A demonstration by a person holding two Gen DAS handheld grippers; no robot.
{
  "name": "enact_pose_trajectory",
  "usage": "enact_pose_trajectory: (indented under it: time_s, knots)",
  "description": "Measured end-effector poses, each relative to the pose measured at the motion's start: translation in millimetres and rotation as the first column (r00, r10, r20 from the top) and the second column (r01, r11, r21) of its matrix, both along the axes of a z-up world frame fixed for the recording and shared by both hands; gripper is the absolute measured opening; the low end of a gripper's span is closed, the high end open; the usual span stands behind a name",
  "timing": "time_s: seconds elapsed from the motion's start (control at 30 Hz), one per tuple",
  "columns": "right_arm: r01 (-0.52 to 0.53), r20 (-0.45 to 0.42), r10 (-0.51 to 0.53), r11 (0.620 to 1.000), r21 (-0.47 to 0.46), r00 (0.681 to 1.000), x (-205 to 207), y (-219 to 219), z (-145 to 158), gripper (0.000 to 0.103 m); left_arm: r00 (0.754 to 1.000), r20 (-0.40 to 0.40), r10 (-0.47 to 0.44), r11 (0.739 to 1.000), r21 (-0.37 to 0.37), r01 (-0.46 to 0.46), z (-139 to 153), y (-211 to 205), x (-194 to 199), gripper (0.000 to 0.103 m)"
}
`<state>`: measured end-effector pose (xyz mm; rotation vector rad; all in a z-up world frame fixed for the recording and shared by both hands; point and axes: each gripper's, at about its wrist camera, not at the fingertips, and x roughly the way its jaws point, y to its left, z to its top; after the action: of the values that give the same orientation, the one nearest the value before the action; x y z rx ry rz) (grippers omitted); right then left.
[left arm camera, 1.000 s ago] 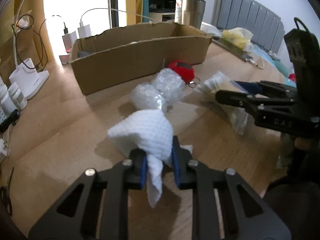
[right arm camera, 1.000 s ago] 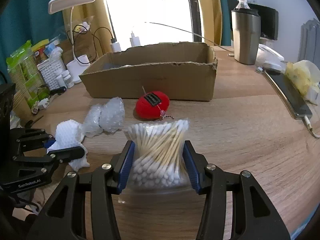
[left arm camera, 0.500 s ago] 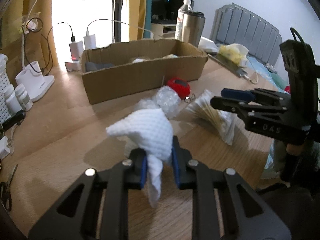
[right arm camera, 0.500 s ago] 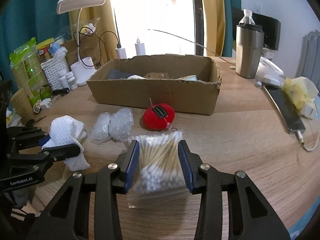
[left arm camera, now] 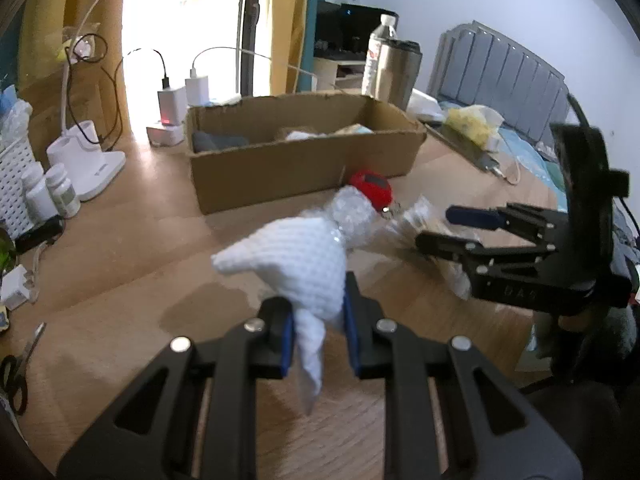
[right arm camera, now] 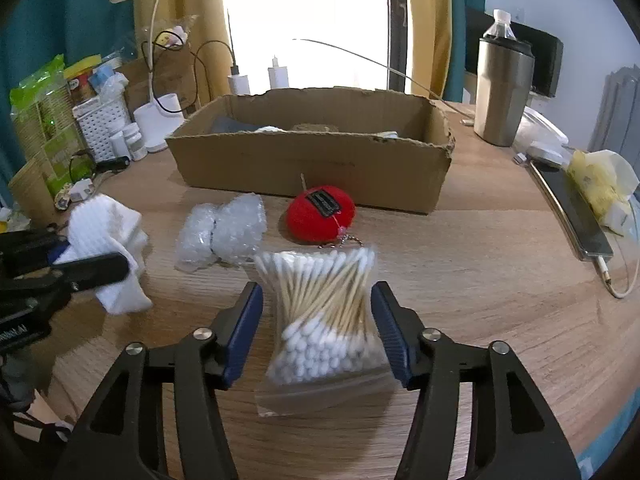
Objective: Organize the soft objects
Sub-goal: 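Carry the cloth and cotton-swab bag over the cardboard box with both grippers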
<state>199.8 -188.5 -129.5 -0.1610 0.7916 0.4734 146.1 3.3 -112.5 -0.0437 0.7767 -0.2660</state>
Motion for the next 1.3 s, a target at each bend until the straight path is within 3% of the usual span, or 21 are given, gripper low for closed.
enact_pose_trajectory:
  time_s: [0.23, 0.3, 0.4, 1.3]
  knots:
    - [-0.013, -0.029, 0.012, 1.0, -0.022, 1.0, 5, 4, -10, 0.062, 0.999, 0.027, 0.02, 1.0, -0.009, -0.019, 10, 8, 1, 0.021]
    - [-0.018, -0.02, 0.016, 0.998, -0.055, 1.0, 5, 7, -13, 0.051, 0.999, 0.034, 0.026, 0.999, -0.02, -0.025, 13, 10, 2, 0.021]
    - [-0.039, -0.018, 0.038, 0.998, -0.056, 0.999, 3, 9, -8, 0.045, 0.999, 0.042, 0.028, 0.999, -0.036, -0.027, 17, 11, 2, 0.021]
    - [-0.07, 0.136, 0.062, 0.996, 0.053, 0.989, 26, 9, 75, 0.044, 0.989, 0.13, 0.065, 0.997, -0.057, -0.058, 63, 16, 26, 0.021]
